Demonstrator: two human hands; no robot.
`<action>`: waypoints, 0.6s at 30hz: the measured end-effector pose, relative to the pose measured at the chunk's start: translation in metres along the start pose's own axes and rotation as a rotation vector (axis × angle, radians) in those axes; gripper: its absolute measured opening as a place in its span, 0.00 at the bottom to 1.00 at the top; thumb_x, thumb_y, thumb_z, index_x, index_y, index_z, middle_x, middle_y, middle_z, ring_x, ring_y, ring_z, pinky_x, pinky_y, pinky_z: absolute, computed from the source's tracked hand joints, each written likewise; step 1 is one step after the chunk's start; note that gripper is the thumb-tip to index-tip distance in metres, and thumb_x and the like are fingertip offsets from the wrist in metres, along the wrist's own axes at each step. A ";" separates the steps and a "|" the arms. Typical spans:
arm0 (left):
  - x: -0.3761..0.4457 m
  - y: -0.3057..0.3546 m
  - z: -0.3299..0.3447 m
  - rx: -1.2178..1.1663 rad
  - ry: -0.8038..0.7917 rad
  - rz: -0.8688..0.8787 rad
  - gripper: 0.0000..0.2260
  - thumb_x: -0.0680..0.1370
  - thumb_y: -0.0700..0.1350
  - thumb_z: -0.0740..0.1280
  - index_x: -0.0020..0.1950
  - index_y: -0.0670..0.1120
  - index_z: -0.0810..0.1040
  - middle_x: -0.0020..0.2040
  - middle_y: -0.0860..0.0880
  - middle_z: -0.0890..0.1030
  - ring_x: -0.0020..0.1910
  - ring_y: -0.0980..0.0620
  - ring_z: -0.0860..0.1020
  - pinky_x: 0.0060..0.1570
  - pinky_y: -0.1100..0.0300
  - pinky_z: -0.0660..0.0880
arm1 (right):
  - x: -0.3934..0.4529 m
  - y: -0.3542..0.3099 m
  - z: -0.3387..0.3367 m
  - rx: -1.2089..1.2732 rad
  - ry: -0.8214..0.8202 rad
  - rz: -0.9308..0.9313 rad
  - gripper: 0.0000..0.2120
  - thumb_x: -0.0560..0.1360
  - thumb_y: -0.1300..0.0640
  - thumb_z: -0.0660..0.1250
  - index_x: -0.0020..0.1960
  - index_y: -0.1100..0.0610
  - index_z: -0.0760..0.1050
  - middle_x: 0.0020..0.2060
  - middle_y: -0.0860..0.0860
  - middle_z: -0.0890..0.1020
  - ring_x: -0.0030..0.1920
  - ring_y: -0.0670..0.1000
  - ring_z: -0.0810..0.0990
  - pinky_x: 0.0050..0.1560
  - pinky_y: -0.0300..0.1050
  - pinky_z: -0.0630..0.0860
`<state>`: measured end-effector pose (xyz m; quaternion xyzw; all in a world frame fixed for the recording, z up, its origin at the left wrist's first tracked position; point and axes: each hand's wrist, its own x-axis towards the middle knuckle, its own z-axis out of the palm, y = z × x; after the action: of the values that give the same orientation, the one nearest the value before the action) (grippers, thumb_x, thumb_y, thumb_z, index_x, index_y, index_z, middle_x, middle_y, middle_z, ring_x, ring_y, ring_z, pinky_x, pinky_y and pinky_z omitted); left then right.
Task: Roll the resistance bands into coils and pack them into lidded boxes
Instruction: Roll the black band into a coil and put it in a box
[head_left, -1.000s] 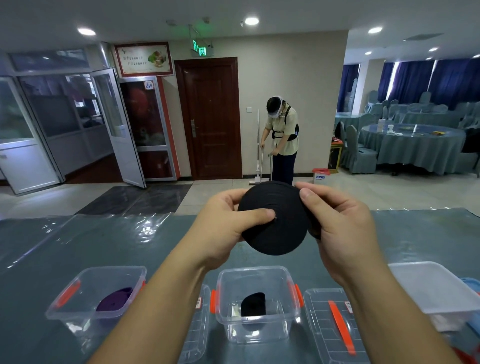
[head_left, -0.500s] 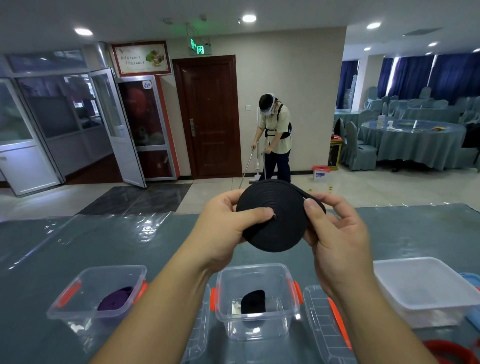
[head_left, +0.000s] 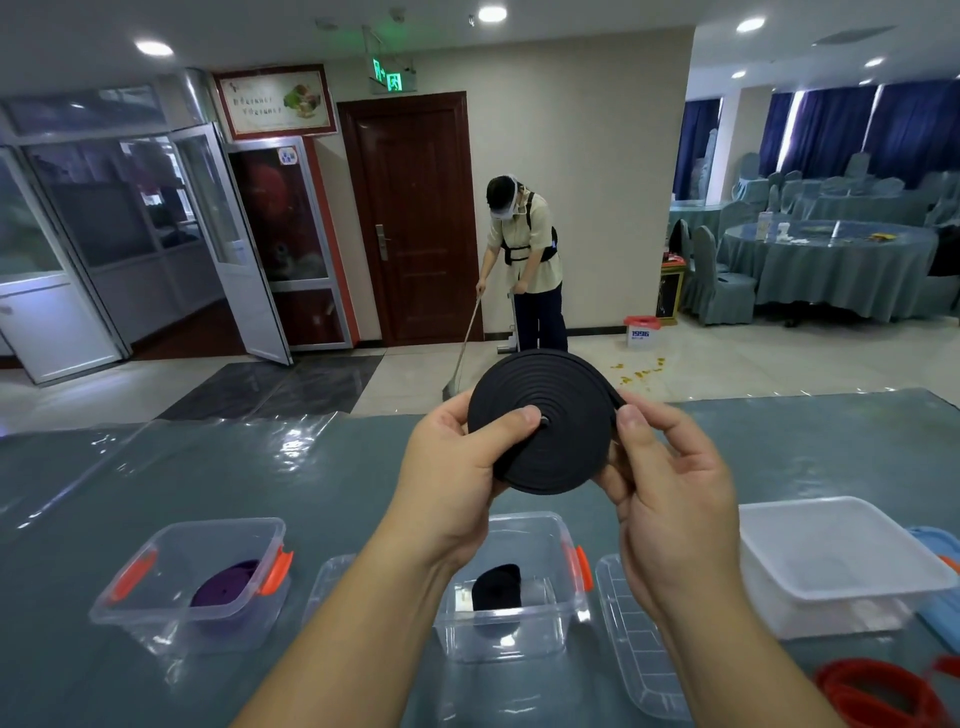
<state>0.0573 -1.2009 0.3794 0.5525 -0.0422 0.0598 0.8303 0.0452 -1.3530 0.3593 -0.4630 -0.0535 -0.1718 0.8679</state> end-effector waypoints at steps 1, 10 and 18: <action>0.000 -0.003 0.002 -0.002 0.018 0.000 0.12 0.77 0.34 0.72 0.60 0.38 0.83 0.54 0.40 0.87 0.52 0.44 0.87 0.48 0.52 0.83 | -0.002 0.001 -0.003 -0.008 -0.011 0.017 0.09 0.80 0.63 0.67 0.58 0.56 0.82 0.47 0.54 0.89 0.48 0.51 0.89 0.45 0.43 0.85; -0.003 -0.043 0.011 0.058 0.066 -0.216 0.09 0.79 0.38 0.71 0.59 0.40 0.85 0.55 0.40 0.87 0.51 0.45 0.86 0.54 0.49 0.83 | 0.001 0.013 -0.050 -0.034 -0.019 0.213 0.17 0.79 0.72 0.67 0.63 0.57 0.81 0.51 0.60 0.88 0.50 0.58 0.89 0.43 0.45 0.86; -0.009 -0.094 -0.006 0.015 0.043 -0.395 0.12 0.82 0.35 0.67 0.65 0.37 0.80 0.57 0.40 0.87 0.52 0.47 0.87 0.48 0.56 0.85 | 0.008 0.048 -0.096 -0.077 -0.014 0.393 0.16 0.81 0.69 0.66 0.67 0.59 0.78 0.52 0.60 0.88 0.53 0.59 0.88 0.49 0.49 0.87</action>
<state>0.0622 -1.2314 0.2901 0.5549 0.0852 -0.0921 0.8224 0.0631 -1.4093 0.2693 -0.4987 0.0382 0.0023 0.8660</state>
